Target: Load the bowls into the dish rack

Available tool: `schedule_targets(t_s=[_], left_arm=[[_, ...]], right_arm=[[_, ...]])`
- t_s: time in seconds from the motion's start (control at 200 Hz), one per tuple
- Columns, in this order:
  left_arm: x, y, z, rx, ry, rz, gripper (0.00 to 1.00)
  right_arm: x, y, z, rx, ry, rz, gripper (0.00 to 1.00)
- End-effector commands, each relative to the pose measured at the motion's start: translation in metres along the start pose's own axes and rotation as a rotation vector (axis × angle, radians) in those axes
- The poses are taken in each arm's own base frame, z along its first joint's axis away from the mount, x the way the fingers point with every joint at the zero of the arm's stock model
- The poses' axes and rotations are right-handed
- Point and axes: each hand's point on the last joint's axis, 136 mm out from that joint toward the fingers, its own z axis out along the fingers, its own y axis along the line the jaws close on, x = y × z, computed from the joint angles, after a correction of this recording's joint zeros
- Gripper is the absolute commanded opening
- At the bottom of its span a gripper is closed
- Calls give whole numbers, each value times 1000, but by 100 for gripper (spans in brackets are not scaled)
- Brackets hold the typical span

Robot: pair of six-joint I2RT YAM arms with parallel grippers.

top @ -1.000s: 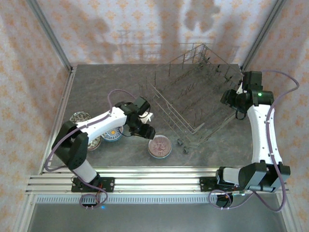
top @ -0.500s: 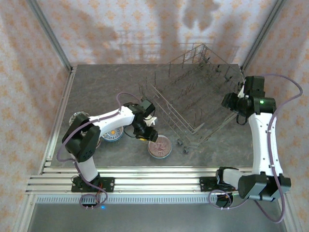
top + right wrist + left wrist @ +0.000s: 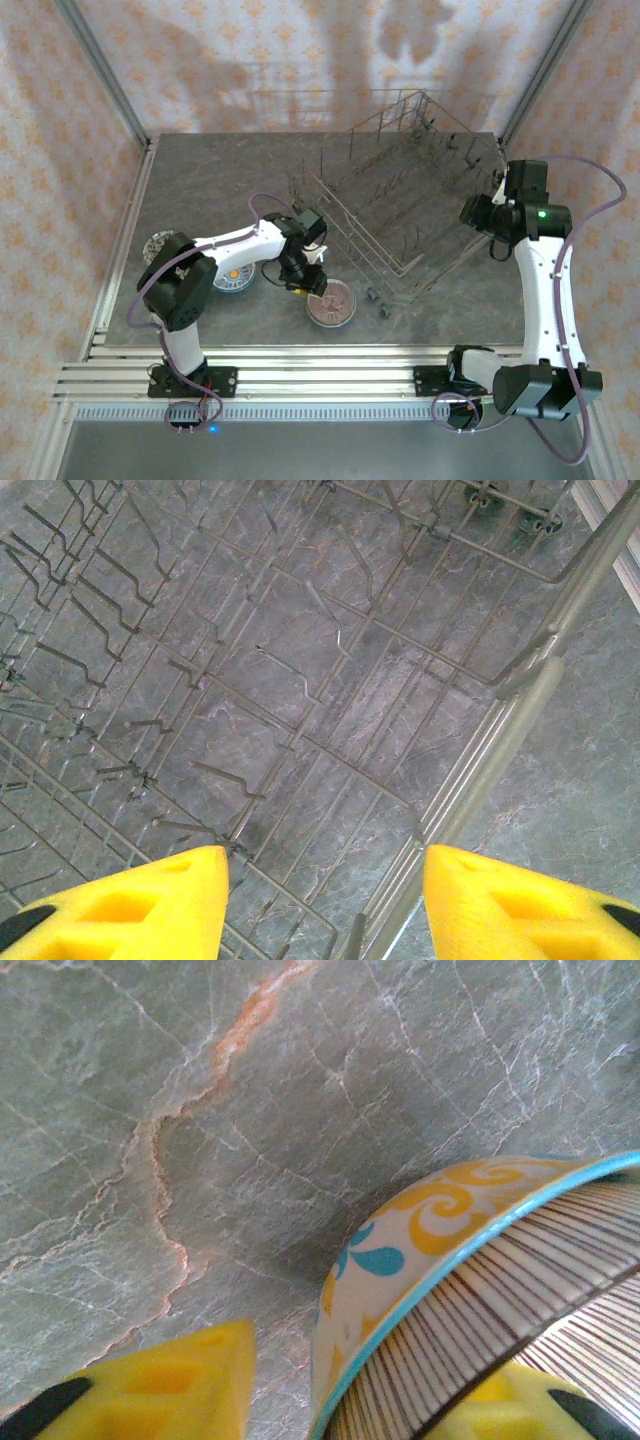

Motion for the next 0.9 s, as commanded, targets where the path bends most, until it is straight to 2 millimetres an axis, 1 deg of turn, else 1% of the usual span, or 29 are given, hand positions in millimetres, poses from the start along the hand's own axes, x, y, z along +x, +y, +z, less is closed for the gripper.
schedule_targets(t_s=[0.0, 0.205, 0.325, 0.485, 0.696, 0.761, 0.891], left_arm=[[0, 5, -2, -43, -7, -19, 37], [0, 11, -5, -71, -30, -22, 30], [-1, 20, -12, -93, -57, -39, 25], [-5, 37, -33, -104, -139, -91, 21], [-11, 71, -61, -126, -237, -178, 18], [-12, 78, -64, -126, -246, -193, 18], [-11, 84, -60, -133, -225, -201, 19]], right_arm=[[2, -1, -2, 5, -12, -19, 53], [2, -1, -1, 1, -12, -17, 52], [3, -1, -1, 1, -12, -14, 51], [4, -1, -2, -1, -13, -11, 51], [4, 0, 3, -8, -9, 0, 50], [4, 1, 5, -12, -5, 5, 50], [3, 0, 4, -7, -4, 4, 50]])
